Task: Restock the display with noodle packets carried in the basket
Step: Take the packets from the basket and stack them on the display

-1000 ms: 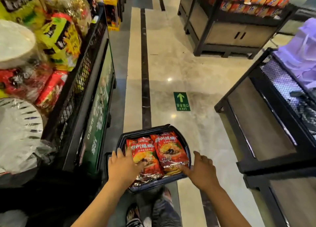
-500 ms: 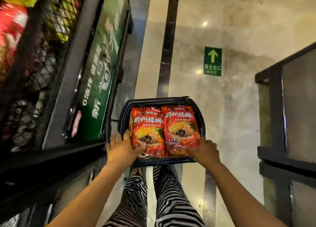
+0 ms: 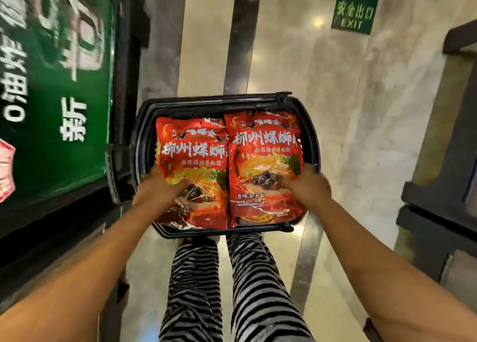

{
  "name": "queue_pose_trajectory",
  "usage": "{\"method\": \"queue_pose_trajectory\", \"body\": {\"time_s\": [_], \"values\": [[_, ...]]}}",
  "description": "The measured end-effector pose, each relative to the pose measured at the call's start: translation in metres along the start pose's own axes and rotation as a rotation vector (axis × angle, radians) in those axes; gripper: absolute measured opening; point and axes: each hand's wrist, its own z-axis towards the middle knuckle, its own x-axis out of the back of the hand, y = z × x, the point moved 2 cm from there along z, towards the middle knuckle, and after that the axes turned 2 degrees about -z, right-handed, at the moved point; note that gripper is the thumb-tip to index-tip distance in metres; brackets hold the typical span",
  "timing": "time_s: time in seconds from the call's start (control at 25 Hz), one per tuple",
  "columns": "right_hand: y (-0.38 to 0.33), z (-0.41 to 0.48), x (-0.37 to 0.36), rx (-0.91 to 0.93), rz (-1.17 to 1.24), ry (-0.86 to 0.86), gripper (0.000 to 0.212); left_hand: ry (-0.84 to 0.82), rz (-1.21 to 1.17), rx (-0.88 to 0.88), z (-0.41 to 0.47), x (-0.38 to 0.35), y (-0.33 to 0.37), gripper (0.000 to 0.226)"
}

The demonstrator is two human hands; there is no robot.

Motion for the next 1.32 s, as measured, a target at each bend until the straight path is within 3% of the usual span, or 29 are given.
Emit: {"method": "queue_pose_trajectory", "body": {"time_s": [0.12,0.24,0.48,0.52,0.64,0.68,0.8,0.96,1.12,1.32], "values": [[-0.006,0.025,-0.009,-0.06,0.018,0.018,0.088,-0.028,-0.108,0.071,0.026,-0.014,0.002,0.104],[-0.009,0.041,-0.014,-0.036,-0.007,0.095,0.092,0.073,-0.186,0.083,0.036,-0.015,0.006,0.122],[-0.009,0.055,-0.021,-0.077,0.138,0.14,0.102,-0.019,-0.482,0.004,0.028,-0.018,0.009,0.079],[-0.007,0.056,-0.025,-0.093,0.129,0.134,0.111,-0.041,-0.525,-0.001,0.026,-0.015,0.007,0.072],[-0.001,0.058,-0.04,-0.146,0.228,0.132,0.164,-0.044,-0.595,0.016,0.018,-0.013,0.004,0.062],[0.007,0.064,-0.046,-0.154,0.229,0.148,0.166,-0.032,-0.605,0.004,0.014,-0.013,0.003,0.058],[0.0,0.05,-0.044,-0.129,0.269,0.24,0.137,-0.001,-0.668,0.016,0.006,-0.016,-0.007,0.04],[-0.019,0.02,-0.037,-0.029,0.49,0.159,0.063,0.005,-0.762,-0.016,-0.014,-0.012,-0.014,0.034],[-0.02,-0.026,-0.025,0.061,0.626,0.06,0.051,0.079,-0.824,-0.073,-0.06,0.011,-0.031,0.041],[-0.005,-0.114,-0.023,0.244,0.565,0.005,0.037,0.138,-0.918,-0.135,-0.14,0.04,-0.08,0.044]]}}
